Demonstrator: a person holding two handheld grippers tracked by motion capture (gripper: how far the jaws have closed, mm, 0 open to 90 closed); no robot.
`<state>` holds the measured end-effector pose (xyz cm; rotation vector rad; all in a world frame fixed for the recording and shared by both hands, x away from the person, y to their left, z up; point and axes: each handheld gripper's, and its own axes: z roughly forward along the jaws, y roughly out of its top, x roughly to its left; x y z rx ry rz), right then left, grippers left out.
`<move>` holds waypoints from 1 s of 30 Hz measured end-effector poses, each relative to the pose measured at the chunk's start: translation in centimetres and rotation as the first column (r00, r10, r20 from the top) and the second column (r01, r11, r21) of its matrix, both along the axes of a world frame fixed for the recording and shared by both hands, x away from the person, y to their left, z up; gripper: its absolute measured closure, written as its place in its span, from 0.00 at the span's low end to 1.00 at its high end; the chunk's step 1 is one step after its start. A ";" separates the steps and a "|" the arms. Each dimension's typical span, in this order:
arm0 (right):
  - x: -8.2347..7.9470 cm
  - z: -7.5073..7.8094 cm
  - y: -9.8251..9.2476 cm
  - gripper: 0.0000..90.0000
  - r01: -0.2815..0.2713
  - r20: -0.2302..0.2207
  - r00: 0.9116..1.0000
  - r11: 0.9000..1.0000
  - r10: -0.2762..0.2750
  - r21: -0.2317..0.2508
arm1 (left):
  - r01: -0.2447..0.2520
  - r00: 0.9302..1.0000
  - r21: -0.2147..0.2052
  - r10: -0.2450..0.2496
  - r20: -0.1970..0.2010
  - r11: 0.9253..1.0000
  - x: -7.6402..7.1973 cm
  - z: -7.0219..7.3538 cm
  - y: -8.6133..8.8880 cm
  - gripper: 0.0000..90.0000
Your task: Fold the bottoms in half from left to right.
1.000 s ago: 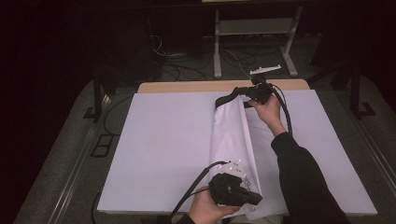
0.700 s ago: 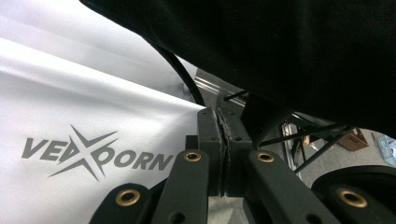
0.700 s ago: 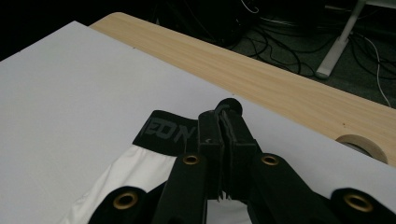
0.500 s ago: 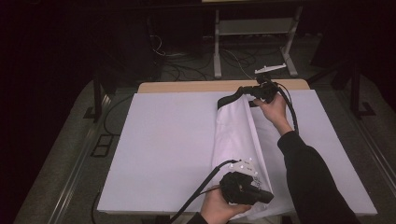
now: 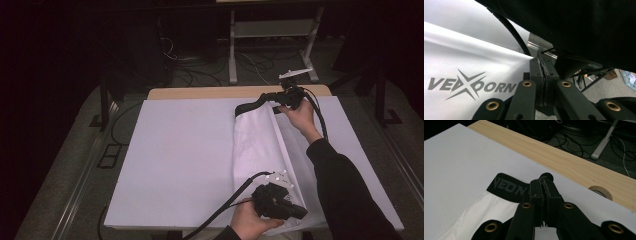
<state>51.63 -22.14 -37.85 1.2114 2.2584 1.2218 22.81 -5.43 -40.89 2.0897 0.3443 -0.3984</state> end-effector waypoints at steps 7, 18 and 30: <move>0.0 0.0 -0.9 0.96 -0.002 -0.005 1.000 1.000 0.002 0.000 | 0.001 1.000 0.018 0.000 -0.022 1.000 0.1 -0.8 -1.9 0.97; 0.4 -1.2 -3.1 0.95 0.014 -0.042 0.999 1.000 -0.014 -0.001 | 0.005 0.999 0.039 -0.003 -0.040 0.999 0.8 -2.0 -4.2 0.97; 0.7 -2.7 -4.5 0.95 0.025 -0.055 0.998 1.000 -0.026 -0.018 | -0.002 0.998 0.076 0.007 -0.059 0.997 1.3 -2.8 -6.3 0.97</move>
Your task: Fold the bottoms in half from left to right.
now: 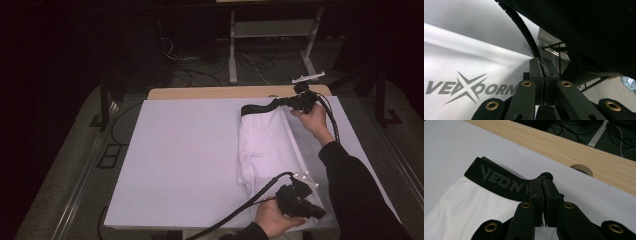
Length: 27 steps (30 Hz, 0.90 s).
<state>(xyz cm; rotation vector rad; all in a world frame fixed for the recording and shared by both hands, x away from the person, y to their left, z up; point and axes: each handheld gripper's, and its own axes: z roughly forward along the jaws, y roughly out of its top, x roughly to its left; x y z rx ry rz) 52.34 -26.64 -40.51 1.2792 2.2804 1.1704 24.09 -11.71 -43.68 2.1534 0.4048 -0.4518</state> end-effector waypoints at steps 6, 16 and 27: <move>0.2 -0.4 -0.4 0.95 0.007 -0.007 1.000 1.000 -0.007 0.006 | -0.015 1.000 0.030 0.015 -0.007 0.999 0.0 -0.3 -0.9 0.96; 0.3 -1.1 -0.9 0.95 0.007 -0.017 1.000 1.000 -0.007 -0.004 | -0.029 0.999 0.048 0.031 -0.022 0.998 0.2 -1.0 -2.0 0.96; 0.5 -1.4 -1.3 0.95 0.012 -0.014 1.000 1.000 -0.012 -0.002 | -0.066 0.997 0.025 0.067 -0.043 0.997 0.6 -1.6 -2.6 0.86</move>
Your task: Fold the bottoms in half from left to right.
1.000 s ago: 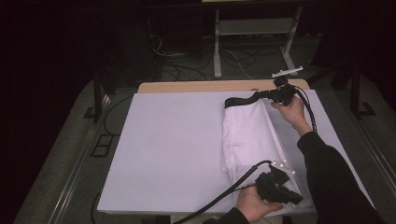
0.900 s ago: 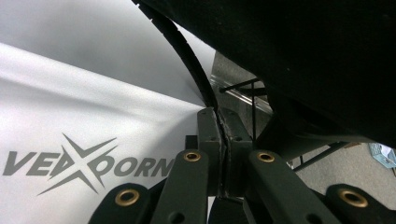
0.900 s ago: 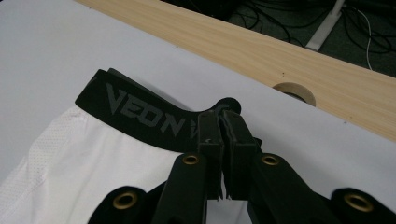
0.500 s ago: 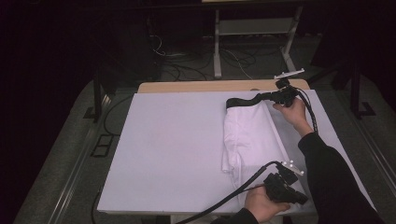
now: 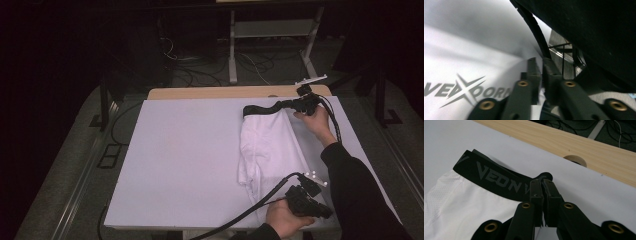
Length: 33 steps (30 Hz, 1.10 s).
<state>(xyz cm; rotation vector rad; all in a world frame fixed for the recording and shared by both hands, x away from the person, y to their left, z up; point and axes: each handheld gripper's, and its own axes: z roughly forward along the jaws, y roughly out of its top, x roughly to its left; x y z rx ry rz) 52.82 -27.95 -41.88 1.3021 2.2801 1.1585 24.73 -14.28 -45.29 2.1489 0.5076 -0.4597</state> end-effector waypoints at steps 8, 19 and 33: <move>-1.0 0.2 0.3 0.55 0.008 0.009 1.000 1.000 -0.008 -0.003 | -0.060 0.998 -0.107 0.060 -0.004 0.992 0.3 -0.1 1.0 0.44; -3.0 1.6 0.2 0.00 -0.014 0.044 0.999 1.000 0.013 0.027 | -0.085 0.992 -0.139 0.097 0.080 0.987 1.3 1.5 3.3 0.05; -4.6 2.5 0.9 0.01 -0.025 0.026 0.999 1.000 0.025 0.018 | -0.183 0.961 -0.134 0.206 0.183 0.974 4.3 3.1 8.0 0.00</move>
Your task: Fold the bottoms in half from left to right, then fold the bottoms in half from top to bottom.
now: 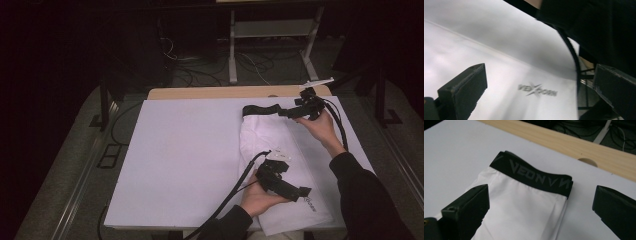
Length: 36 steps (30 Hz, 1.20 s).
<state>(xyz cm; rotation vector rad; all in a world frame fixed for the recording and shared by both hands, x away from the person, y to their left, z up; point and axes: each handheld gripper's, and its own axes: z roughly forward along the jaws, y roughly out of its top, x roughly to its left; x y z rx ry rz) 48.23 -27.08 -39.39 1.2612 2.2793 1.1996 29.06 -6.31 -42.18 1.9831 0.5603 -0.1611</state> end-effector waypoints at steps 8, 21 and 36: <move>-0.3 0.0 -0.2 0.01 -0.003 0.011 1.000 1.000 0.002 0.022 | -0.035 0.999 -0.014 0.036 0.038 0.999 1.8 0.9 2.4 0.00; -0.7 -0.7 -0.3 0.00 -0.009 0.004 1.000 1.000 0.009 0.028 | -0.040 0.997 -0.010 0.040 0.073 0.999 3.4 1.0 4.0 0.00; -1.5 -1.2 -0.9 0.00 -0.003 -0.006 1.000 0.999 0.004 0.038 | -0.085 0.992 0.015 0.083 0.094 0.996 5.5 1.8 6.1 0.00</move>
